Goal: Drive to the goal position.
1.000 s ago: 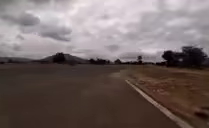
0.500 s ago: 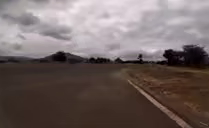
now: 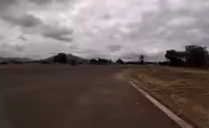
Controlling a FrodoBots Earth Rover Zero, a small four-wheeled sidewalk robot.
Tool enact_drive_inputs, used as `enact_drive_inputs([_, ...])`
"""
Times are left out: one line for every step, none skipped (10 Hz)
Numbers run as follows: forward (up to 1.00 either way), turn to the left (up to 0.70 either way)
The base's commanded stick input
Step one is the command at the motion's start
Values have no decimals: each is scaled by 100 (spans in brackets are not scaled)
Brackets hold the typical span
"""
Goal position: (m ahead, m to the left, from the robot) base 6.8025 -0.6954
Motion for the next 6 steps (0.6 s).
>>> enact_drive_inputs([50,0])
enact_drive_inputs([50,0])
enact_drive_inputs([50,0])
enact_drive_inputs([50,0])
enact_drive_inputs([50,0])
enact_drive_inputs([50,0])
